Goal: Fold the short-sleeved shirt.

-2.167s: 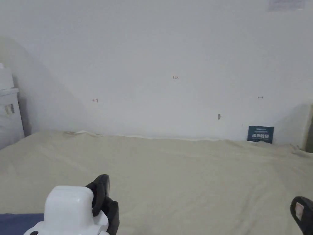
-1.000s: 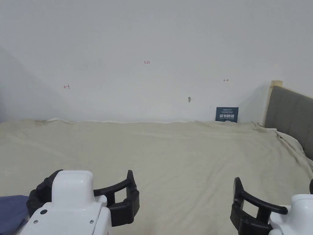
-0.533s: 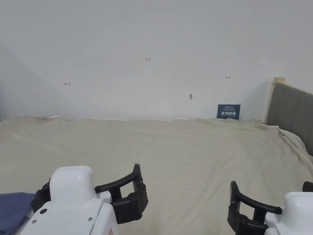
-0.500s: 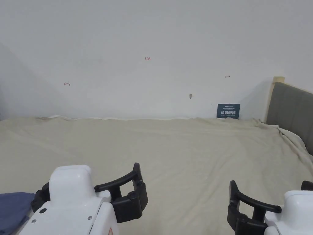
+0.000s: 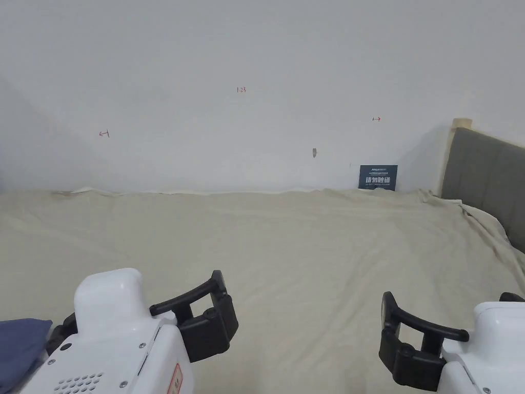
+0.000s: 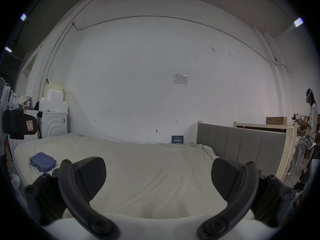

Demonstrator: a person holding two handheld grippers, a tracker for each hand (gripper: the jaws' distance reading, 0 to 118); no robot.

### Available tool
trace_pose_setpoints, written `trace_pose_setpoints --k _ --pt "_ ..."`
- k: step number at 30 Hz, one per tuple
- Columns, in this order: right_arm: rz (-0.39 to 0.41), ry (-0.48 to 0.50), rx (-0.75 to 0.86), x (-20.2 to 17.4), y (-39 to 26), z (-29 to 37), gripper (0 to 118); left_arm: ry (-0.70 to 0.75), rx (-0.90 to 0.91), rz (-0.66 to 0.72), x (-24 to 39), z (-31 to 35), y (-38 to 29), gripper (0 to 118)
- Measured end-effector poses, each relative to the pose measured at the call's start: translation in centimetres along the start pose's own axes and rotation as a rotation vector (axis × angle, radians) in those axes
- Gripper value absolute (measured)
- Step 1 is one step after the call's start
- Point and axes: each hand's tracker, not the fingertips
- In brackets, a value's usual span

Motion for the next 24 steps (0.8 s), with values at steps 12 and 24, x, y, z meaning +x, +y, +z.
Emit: trace_pose_setpoints --k 12,24 --pt "0.018 0.014 -0.039 -0.1 -0.9 -0.2 118 0.044 -0.067 0.019 -0.9 -1.6 -0.8 118" --pt "0.022 0.013 -0.053 -0.4 -1.3 -0.6 118 -0.011 -0.095 0.058 -2.1 -2.4 -1.8 118"
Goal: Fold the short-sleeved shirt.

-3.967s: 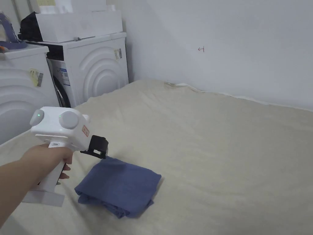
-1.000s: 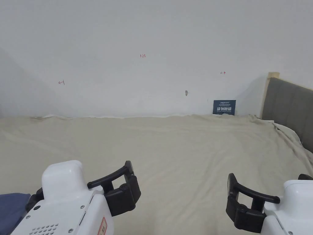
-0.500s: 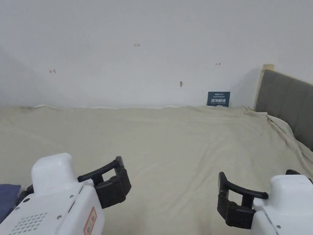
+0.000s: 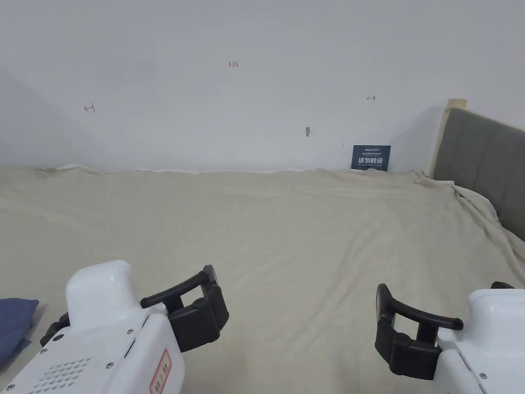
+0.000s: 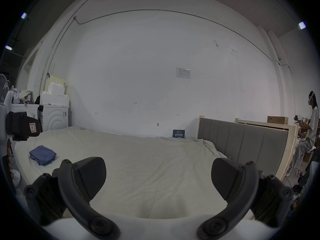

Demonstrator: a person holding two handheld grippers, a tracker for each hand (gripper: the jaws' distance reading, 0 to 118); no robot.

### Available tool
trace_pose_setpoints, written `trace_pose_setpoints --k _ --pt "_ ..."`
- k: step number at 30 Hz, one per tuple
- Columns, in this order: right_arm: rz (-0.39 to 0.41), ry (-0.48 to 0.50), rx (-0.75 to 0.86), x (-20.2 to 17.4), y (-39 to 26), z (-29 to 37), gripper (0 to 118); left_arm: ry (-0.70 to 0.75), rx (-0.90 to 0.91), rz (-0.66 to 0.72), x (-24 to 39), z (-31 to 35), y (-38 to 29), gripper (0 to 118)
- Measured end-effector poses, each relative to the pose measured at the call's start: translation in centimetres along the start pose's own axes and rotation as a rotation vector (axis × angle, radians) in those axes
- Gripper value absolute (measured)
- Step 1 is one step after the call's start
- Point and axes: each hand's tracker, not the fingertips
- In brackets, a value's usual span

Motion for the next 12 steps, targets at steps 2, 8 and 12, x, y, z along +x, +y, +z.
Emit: trace_pose_setpoints --k 2,8,12 --pt "0.001 -0.004 0.0 -0.05 -0.17 0.02 118 0.0 -0.011 0.009 -0.21 -0.08 -0.06 118" --pt "0.009 0.012 -0.012 -0.03 -0.37 -0.27 118 0.02 -0.013 0.0 -0.36 -0.14 0.1 118" --pt "0.013 0.008 -0.011 0.03 -0.16 -0.53 118 0.018 -0.023 0.003 -0.22 -0.28 0.16 118"
